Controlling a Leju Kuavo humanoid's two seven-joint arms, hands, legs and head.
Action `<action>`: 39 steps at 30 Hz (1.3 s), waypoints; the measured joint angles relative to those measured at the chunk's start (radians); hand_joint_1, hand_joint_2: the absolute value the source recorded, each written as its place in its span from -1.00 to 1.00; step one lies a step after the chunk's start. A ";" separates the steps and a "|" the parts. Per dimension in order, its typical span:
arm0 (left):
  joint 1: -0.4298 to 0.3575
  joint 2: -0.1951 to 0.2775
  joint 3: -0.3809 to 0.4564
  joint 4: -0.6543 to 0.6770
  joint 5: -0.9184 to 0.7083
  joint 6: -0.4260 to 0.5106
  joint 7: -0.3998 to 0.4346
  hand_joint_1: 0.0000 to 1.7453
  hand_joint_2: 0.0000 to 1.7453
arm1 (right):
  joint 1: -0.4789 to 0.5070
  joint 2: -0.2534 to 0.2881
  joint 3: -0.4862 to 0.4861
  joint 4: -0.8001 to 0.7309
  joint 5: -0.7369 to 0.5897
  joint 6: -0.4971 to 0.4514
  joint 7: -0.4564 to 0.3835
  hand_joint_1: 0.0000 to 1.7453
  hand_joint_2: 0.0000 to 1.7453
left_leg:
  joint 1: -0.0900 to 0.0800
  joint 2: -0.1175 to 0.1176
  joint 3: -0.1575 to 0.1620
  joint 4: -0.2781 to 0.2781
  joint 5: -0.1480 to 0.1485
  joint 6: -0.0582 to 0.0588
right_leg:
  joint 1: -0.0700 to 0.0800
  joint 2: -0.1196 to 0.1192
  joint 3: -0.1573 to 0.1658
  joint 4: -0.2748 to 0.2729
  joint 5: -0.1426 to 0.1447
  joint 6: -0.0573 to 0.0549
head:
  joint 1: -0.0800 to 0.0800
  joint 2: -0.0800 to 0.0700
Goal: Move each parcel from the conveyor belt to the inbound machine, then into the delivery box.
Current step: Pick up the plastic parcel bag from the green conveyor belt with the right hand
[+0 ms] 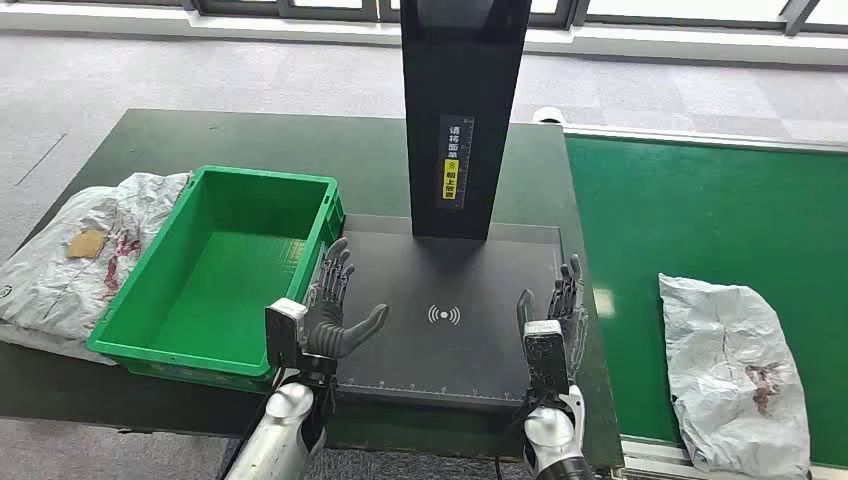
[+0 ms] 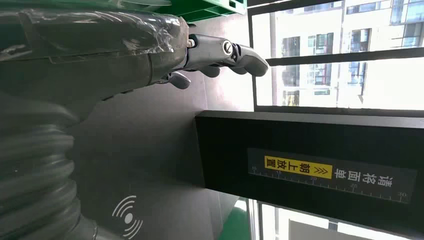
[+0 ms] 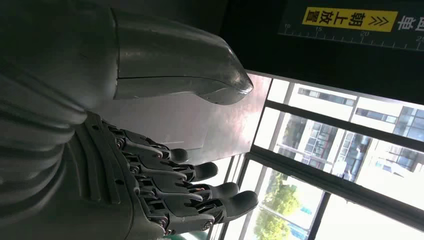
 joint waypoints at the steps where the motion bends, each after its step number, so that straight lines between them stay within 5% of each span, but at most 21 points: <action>1: 0.000 0.000 0.000 0.000 0.000 0.000 0.000 -1.00 1.00 | 0.000 0.000 -0.001 0.000 0.000 0.000 0.000 -1.00 1.00 | 0.000 0.000 0.000 0.000 0.000 0.000 | 0.000 0.000 0.000 0.000 0.000 0.000 | 0.000 0.000; 32: 0.000 0.000 0.000 0.000 0.000 0.008 0.000 -1.00 1.00 | -0.013 0.000 -0.014 0.030 0.007 -0.019 0.000 -1.00 1.00 | 0.000 0.000 0.000 0.000 0.000 0.000 | 0.000 0.000 0.000 0.000 0.000 0.000 | 0.000 0.000; 38: 0.004 0.002 0.011 -0.007 0.005 0.010 0.000 -1.00 1.00 | -0.026 0.002 -0.127 0.056 0.324 -0.191 0.002 -1.00 1.00 | 0.000 -0.001 0.000 0.000 0.000 0.000 | 0.000 -0.001 0.000 0.000 0.000 0.000 | 0.000 0.000; 39: 0.005 0.002 0.015 -0.009 0.006 0.010 0.000 -1.00 1.00 | -0.027 0.004 -0.175 0.051 0.390 -0.196 0.004 -1.00 0.50 | 0.000 -0.001 0.000 0.000 0.000 0.000 | 0.000 -0.001 0.001 0.000 0.000 0.000 | 0.000 0.000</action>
